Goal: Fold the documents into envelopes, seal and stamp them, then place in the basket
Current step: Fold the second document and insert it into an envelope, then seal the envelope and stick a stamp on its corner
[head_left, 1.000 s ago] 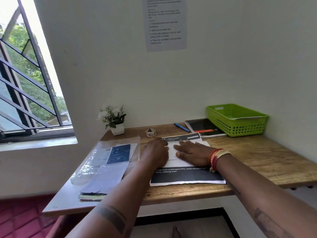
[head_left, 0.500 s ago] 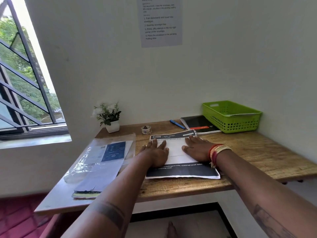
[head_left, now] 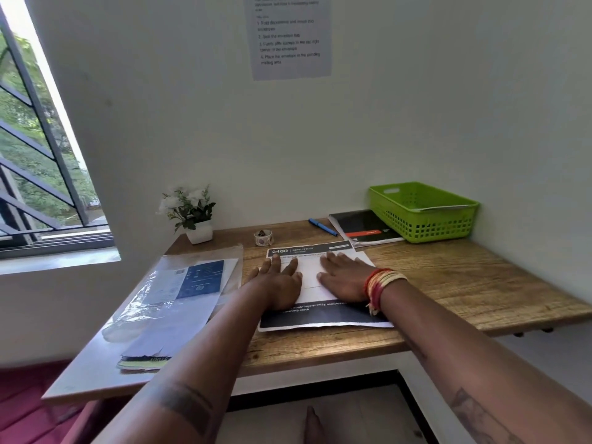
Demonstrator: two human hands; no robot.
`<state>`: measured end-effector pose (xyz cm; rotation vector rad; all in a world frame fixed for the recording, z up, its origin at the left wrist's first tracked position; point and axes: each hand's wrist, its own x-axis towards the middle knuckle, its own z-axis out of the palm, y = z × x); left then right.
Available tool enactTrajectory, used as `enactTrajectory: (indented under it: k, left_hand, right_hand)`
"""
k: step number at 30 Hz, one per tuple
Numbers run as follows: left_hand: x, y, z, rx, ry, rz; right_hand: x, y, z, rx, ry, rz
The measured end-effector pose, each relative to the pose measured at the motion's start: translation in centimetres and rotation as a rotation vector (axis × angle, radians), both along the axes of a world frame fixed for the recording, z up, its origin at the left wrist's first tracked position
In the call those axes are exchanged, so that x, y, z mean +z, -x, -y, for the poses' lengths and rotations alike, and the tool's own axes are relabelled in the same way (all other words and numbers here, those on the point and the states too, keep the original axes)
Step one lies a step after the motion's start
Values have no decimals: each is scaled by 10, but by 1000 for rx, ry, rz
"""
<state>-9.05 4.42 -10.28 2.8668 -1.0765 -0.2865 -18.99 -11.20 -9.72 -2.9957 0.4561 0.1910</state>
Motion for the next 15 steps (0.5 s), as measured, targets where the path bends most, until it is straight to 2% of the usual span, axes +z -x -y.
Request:
enactTrajectory:
  k: [12,15]
  left_hand:
    - [1,1,-1,0,14,-17]
    - [8,-5,2,-13,-19,-24]
  right_hand:
    - [-3,1,21,-269,15,-35]
    - [25,-8,9,-217,81,-116]
